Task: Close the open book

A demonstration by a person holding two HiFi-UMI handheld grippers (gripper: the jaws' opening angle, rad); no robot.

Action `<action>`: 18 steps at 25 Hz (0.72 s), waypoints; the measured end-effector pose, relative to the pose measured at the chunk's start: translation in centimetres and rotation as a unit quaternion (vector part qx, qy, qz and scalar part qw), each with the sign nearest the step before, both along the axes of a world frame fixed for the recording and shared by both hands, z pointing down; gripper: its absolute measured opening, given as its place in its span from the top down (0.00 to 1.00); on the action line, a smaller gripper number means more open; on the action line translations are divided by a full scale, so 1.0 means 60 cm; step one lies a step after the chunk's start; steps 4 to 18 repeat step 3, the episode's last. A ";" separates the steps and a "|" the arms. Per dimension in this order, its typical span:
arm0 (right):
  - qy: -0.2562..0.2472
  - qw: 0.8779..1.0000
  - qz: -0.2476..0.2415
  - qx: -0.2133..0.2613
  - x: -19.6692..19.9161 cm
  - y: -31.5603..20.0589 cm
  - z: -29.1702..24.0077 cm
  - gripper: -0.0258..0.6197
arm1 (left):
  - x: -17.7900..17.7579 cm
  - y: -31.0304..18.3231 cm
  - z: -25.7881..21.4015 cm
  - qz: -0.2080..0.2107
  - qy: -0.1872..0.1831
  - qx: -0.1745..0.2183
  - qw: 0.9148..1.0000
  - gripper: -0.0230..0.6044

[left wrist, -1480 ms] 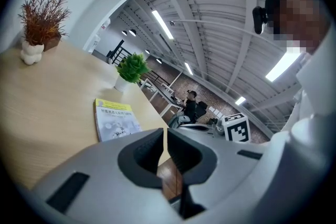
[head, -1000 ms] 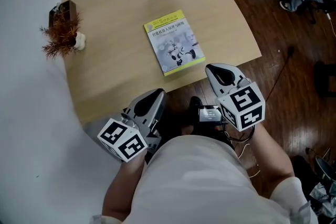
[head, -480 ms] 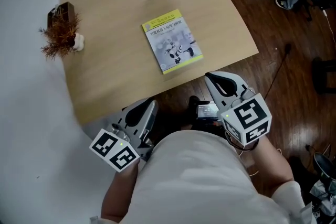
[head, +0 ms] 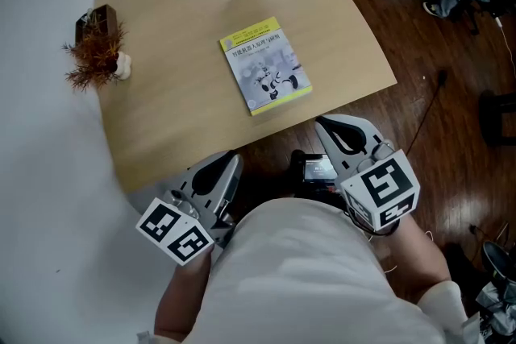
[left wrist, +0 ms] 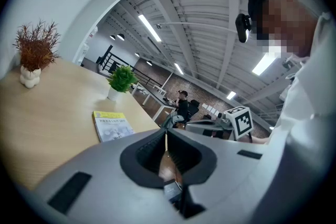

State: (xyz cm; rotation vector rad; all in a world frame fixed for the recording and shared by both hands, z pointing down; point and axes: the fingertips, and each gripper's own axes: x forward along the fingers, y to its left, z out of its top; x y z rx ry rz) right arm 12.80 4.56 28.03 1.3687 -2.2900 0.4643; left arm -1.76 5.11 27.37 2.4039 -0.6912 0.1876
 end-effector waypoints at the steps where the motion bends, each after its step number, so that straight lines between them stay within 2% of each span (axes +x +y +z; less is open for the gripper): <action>1: 0.000 1.000 0.000 0.000 0.001 0.001 -0.001 0.96 | 0.001 0.001 -0.001 0.001 0.000 0.000 1.000 0.96; 18: 0.001 1.000 -0.001 0.001 0.002 0.003 -0.004 0.96 | 0.003 0.002 -0.001 0.002 0.000 0.000 1.000 0.96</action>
